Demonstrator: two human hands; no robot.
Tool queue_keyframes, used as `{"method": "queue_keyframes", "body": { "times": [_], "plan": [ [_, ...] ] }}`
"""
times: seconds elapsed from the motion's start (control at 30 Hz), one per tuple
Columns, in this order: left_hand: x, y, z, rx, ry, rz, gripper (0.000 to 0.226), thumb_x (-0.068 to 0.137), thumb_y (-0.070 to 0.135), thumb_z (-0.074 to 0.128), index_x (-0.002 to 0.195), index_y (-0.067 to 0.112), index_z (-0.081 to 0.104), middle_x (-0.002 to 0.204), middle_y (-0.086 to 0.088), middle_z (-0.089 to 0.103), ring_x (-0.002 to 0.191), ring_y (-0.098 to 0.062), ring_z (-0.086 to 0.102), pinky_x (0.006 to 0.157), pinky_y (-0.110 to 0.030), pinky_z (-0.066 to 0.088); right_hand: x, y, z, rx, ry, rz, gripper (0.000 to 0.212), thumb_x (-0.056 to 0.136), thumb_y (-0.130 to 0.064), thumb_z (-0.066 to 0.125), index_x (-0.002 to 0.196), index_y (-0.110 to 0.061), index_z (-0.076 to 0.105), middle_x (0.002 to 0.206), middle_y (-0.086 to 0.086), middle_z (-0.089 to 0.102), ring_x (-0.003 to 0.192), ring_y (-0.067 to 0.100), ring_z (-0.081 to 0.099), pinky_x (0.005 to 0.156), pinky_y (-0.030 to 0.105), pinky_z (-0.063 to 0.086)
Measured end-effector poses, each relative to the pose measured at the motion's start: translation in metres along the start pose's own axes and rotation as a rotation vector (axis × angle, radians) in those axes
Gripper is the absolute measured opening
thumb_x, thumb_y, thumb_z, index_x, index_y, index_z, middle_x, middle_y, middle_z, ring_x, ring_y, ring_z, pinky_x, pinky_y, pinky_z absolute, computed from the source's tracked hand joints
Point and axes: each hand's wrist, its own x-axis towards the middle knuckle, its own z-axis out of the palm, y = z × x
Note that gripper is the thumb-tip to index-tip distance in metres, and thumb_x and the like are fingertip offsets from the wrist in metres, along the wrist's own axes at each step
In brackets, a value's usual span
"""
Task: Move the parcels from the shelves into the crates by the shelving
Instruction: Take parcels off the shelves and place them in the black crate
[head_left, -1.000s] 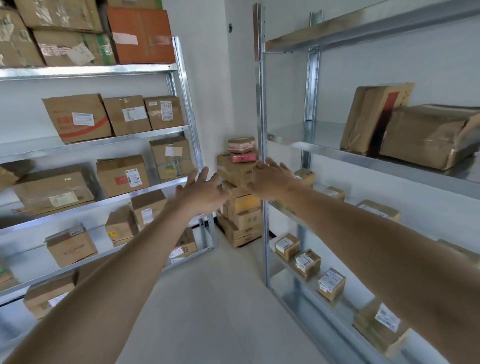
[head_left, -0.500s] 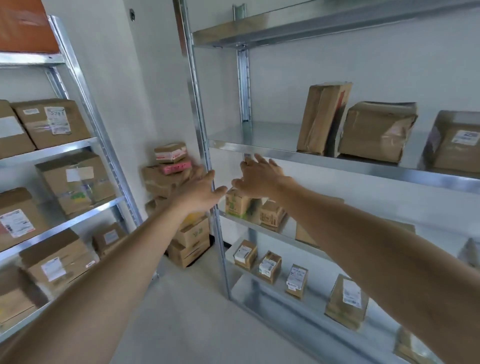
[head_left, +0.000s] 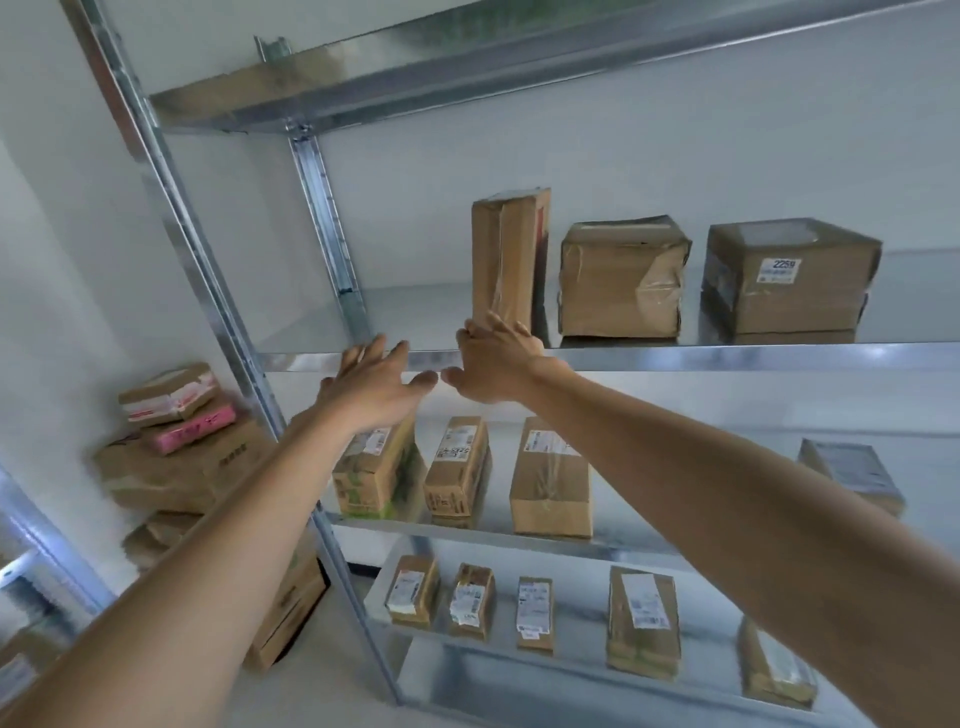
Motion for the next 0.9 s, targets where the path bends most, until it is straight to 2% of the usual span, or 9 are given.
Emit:
{"method": "queue_keyframes", "body": {
  "times": [0.17, 0.37, 0.5, 0.53, 0.6, 0.67, 0.73, 0.8, 0.9],
  "plan": [
    [0.042, 0.017, -0.003, -0.054, 0.036, 0.099, 0.079, 0.101, 0.069, 0.032, 0.165, 0.029, 0.008, 0.173, 0.001, -0.006, 0.158, -0.026, -0.009, 0.125, -0.060, 0.010, 0.002, 0.021, -0.009, -0.019, 0.036, 0.050, 0.064, 0.103, -0.055, 0.039, 0.151, -0.013, 0.043, 0.161, 0.005, 0.033, 0.152, 0.025, 0.019, 0.122, 0.052, 0.022],
    [0.080, 0.029, -0.011, -0.171, 0.034, 0.238, 0.081, 0.101, 0.068, 0.032, 0.164, 0.024, 0.012, 0.173, -0.003, 0.003, 0.159, -0.028, -0.002, 0.127, -0.054, 0.009, -0.004, 0.040, -0.013, 0.045, 0.108, 0.165, 0.065, 0.103, -0.053, 0.038, 0.155, -0.013, 0.035, 0.163, 0.003, 0.032, 0.152, 0.026, 0.023, 0.123, 0.049, 0.023],
    [0.095, 0.030, -0.018, -0.405, -0.049, 0.269, 0.079, 0.102, 0.068, 0.033, 0.165, 0.027, 0.008, 0.173, 0.002, 0.001, 0.159, -0.025, -0.001, 0.126, -0.049, 0.007, -0.012, 0.044, -0.017, 0.152, 0.162, 0.295, 0.064, 0.107, -0.053, 0.033, 0.157, -0.014, 0.031, 0.166, 0.003, 0.029, 0.155, 0.025, 0.021, 0.121, 0.045, 0.025],
    [0.100, 0.029, -0.017, -0.485, -0.080, 0.273, 0.080, 0.101, 0.069, 0.034, 0.165, 0.029, 0.008, 0.172, 0.004, 0.002, 0.159, -0.024, 0.000, 0.126, -0.049, 0.007, -0.010, 0.043, -0.017, 0.202, 0.169, 0.338, 0.062, 0.107, -0.052, 0.032, 0.156, -0.013, 0.033, 0.164, 0.004, 0.031, 0.153, 0.025, 0.024, 0.119, 0.043, 0.027],
    [0.111, 0.026, -0.015, -0.637, -0.137, 0.281, 0.080, 0.099, 0.070, 0.036, 0.165, 0.033, 0.008, 0.172, 0.006, 0.005, 0.159, -0.022, 0.004, 0.127, -0.049, 0.009, -0.003, 0.043, -0.016, 0.332, 0.199, 0.439, 0.057, 0.107, -0.052, 0.028, 0.146, -0.014, 0.046, 0.154, 0.010, 0.045, 0.141, 0.028, 0.043, 0.107, 0.042, 0.037],
    [0.121, 0.023, -0.012, -0.759, -0.181, 0.290, 0.080, 0.099, 0.071, 0.036, 0.164, 0.034, 0.007, 0.172, 0.009, 0.004, 0.159, -0.020, 0.005, 0.125, -0.048, 0.009, 0.006, 0.043, -0.013, 0.459, 0.248, 0.509, 0.062, 0.106, -0.058, 0.025, 0.139, -0.012, 0.050, 0.145, 0.013, 0.054, 0.128, 0.031, 0.053, 0.097, 0.042, 0.041],
    [0.130, 0.021, -0.008, -0.845, -0.188, 0.308, 0.079, 0.100, 0.071, 0.032, 0.165, 0.034, 0.006, 0.172, 0.011, 0.002, 0.158, -0.016, 0.005, 0.126, -0.047, 0.009, 0.011, 0.044, -0.012, 0.613, 0.284, 0.529, 0.069, 0.105, -0.061, 0.023, 0.149, -0.013, 0.046, 0.153, 0.012, 0.049, 0.138, 0.033, 0.046, 0.110, 0.045, 0.038],
    [0.136, 0.022, -0.006, -0.927, -0.175, 0.327, 0.075, 0.101, 0.070, 0.027, 0.164, 0.033, 0.010, 0.172, 0.011, 0.006, 0.158, -0.015, 0.008, 0.127, -0.048, 0.012, 0.012, 0.043, -0.010, 0.821, 0.338, 0.521, 0.067, 0.107, -0.058, 0.025, 0.154, -0.015, 0.042, 0.158, 0.009, 0.044, 0.146, 0.030, 0.038, 0.121, 0.044, 0.029],
    [0.143, 0.024, -0.002, -1.073, -0.174, 0.329, 0.070, 0.102, 0.069, 0.021, 0.163, 0.035, 0.014, 0.171, 0.010, 0.012, 0.157, -0.014, 0.012, 0.127, -0.049, 0.016, 0.021, 0.039, -0.009, 1.054, 0.419, 0.538, 0.064, 0.107, -0.055, 0.029, 0.152, -0.012, 0.045, 0.155, 0.008, 0.047, 0.146, 0.027, 0.039, 0.120, 0.040, 0.027]
  ]
}}
